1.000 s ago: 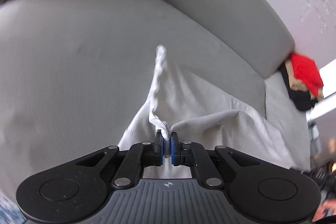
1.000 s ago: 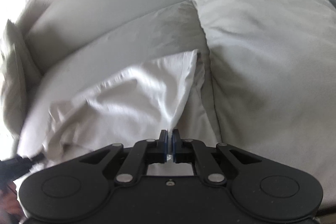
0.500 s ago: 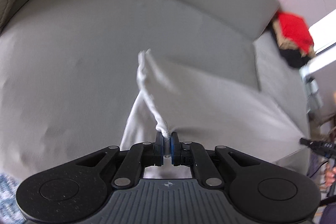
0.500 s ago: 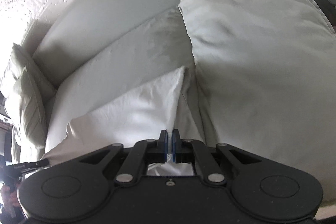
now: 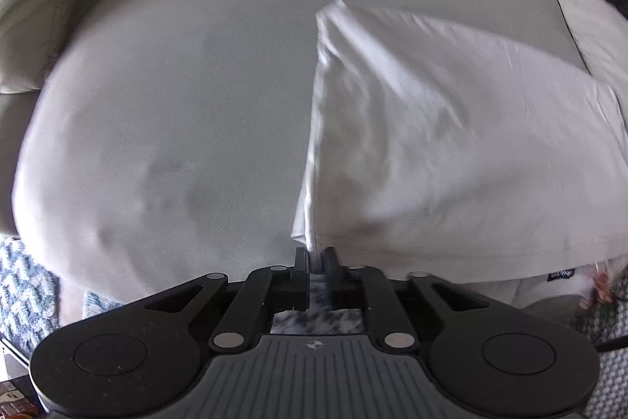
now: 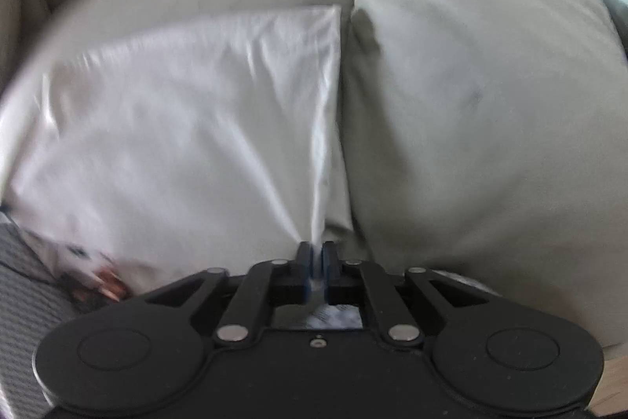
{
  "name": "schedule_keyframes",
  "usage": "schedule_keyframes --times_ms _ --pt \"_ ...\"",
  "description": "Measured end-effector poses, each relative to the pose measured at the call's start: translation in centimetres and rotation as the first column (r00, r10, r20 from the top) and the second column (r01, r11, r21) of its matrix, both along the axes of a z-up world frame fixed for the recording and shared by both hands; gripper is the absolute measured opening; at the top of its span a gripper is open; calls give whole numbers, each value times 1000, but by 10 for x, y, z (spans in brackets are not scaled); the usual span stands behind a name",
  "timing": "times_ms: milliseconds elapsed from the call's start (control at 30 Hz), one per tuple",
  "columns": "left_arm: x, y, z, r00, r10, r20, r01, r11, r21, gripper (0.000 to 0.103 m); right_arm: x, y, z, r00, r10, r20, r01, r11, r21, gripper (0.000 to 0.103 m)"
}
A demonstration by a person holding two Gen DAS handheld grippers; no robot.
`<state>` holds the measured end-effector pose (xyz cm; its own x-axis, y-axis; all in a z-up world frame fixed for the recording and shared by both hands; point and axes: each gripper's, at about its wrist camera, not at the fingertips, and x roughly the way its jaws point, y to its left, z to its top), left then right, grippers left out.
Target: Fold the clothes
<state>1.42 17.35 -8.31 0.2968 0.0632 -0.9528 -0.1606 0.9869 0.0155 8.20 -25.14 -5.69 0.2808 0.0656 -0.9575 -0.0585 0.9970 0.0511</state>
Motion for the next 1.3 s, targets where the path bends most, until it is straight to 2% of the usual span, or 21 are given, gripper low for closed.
schedule_keyframes --times_ms 67,100,133,267,367,400,433,467,500,533,600,667,700,733,867,967,1000,1067,1133,1200,1300 --pt "-15 -3 13 998 4 66 -9 997 75 24 -8 -1 12 998 7 58 -5 999 -44 32" --pt "-23 -6 21 994 -4 105 -8 993 117 40 -13 -3 21 995 2 99 2 999 -42 42" --pt "-30 -9 28 990 -13 142 -10 987 158 47 -18 -7 30 990 -15 138 19 1000 -25 52" --pt "-32 -28 41 971 -5 238 -47 976 214 90 -32 -9 46 966 -87 244 58 990 127 66" --pt "-27 -55 39 961 -39 275 -39 961 274 90 -32 5 40 958 -123 258 63 971 229 68" --pt "-22 -65 36 960 -58 272 -24 957 290 88 -31 10 36 958 -126 259 60 967 248 63" --pt "-16 -74 35 959 -78 274 -5 957 291 87 -28 17 33 959 -119 258 51 966 253 39" --pt "-11 -80 33 953 -93 288 9 960 281 83 -23 24 30 960 -108 257 41 966 255 24" --pt "-6 -86 32 947 -108 303 23 962 271 73 -18 32 26 962 -98 256 30 966 256 9" --pt "-1 -92 29 942 -121 313 36 964 264 68 -14 39 23 963 -88 254 20 966 258 9" --pt "11 -94 15 953 -121 276 41 959 281 45 -5 47 17 962 -81 260 17 971 239 9" --pt "22 -96 0 965 -120 234 47 954 296 44 1 48 7 966 -80 245 31 979 199 10" --pt "24 -92 -11 978 -112 177 57 955 290 40 1 47 1 971 -79 227 38 983 181 10" --pt "25 -88 -21 986 -110 126 70 955 287 40 2 46 -5 975 -78 208 45 986 162 10" --pt "-5 -89 -24 963 -260 71 215 900 380 40 -15 33 -22 992 -55 114 39 990 134 10" --pt "-20 -81 -12 956 -282 87 232 900 368 41 -25 21 -15 997 -56 51 48 987 151 11" --pt "-21 -77 -4 955 -269 123 209 908 364 41 -26 17 -11 996 -66 54 56 983 174 12" --pt "-22 -70 12 951 -243 194 163 921 355 45 -27 8 -1 992 -100 74 80 971 227 24" --pt "-22 -62 28 941 -215 261 118 932 342 58 -22 0 13 978 -159 136 112 948 299 44" --pt "-12 -57 36 940 -187 284 86 939 332 64 -10 -7 20 964 -214 157 150 929 339 47" --pt "7 -50 43 941 -160 297 48 935 351 61 9 -18 30 939 -294 178 206 896 394 48"
